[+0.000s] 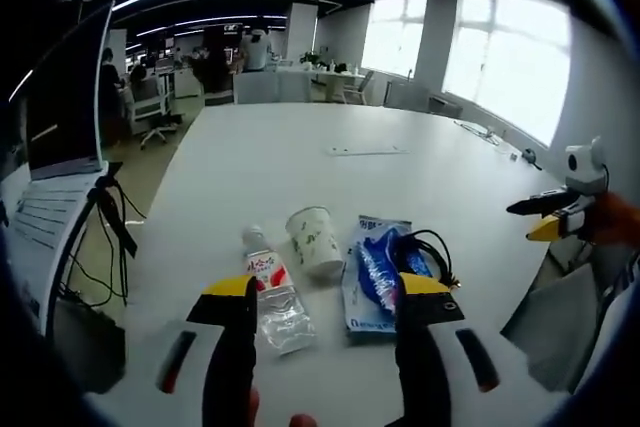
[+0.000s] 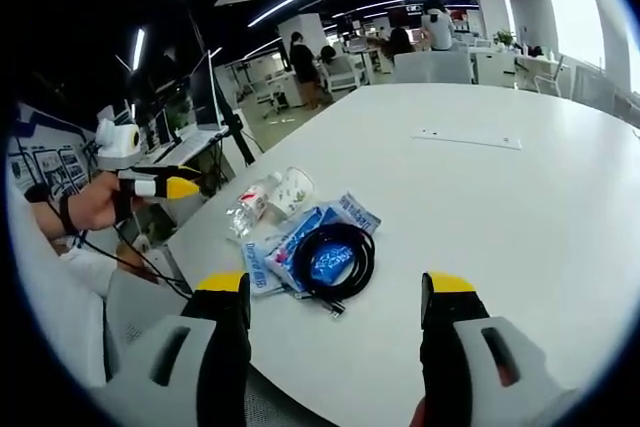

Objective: Arrange the tabletop items into an orderly group along one side of the table until the central work area is clear of visible clutter.

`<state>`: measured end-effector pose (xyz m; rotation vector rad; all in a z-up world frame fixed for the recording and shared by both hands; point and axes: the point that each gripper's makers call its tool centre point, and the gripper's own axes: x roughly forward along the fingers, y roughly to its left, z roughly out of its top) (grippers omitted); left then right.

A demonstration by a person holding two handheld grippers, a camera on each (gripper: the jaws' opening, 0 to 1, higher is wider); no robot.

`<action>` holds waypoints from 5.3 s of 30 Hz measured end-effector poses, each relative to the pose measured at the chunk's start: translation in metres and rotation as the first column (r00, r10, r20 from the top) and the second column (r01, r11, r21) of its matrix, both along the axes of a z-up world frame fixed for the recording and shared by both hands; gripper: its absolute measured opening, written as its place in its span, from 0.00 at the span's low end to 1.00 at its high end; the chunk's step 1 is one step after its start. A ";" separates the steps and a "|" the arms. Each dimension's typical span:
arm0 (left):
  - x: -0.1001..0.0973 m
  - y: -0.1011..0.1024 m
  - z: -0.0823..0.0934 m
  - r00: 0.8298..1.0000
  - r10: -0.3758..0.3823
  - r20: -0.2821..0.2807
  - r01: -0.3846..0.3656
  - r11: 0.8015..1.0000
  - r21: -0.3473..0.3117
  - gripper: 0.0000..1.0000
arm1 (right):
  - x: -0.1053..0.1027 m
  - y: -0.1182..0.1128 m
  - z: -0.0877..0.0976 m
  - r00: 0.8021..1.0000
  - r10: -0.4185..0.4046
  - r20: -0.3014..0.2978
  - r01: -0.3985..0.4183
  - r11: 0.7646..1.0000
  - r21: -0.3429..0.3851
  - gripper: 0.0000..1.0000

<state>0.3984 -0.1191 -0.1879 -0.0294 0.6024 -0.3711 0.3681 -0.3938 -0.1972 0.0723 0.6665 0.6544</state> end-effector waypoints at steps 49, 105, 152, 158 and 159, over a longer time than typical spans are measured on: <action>0.056 0.024 -0.042 0.994 -0.027 -0.102 0.038 0.994 0.100 0.48 | -0.007 -0.014 -0.009 0.998 -0.042 -0.044 0.041 0.999 -0.028 0.68; 0.084 0.020 -0.131 0.812 0.141 -0.566 -0.121 0.990 0.074 0.45 | -0.014 -0.008 -0.017 0.996 -0.046 -0.072 0.044 0.999 -0.025 0.67; 0.085 0.020 -0.058 0.951 0.131 -0.282 -0.104 0.988 0.111 0.35 | -0.025 -0.008 -0.016 0.998 -0.020 -0.055 0.020 1.000 -0.005 0.66; 0.078 0.025 -0.055 0.958 0.133 -0.255 -0.099 0.985 0.141 0.35 | -0.026 -0.011 -0.014 0.998 -0.032 -0.048 0.032 0.999 0.003 0.66; 0.077 0.025 -0.056 0.957 0.137 -0.256 -0.105 0.985 0.135 0.35 | -0.027 -0.011 -0.014 0.998 -0.032 -0.050 0.032 0.999 0.003 0.66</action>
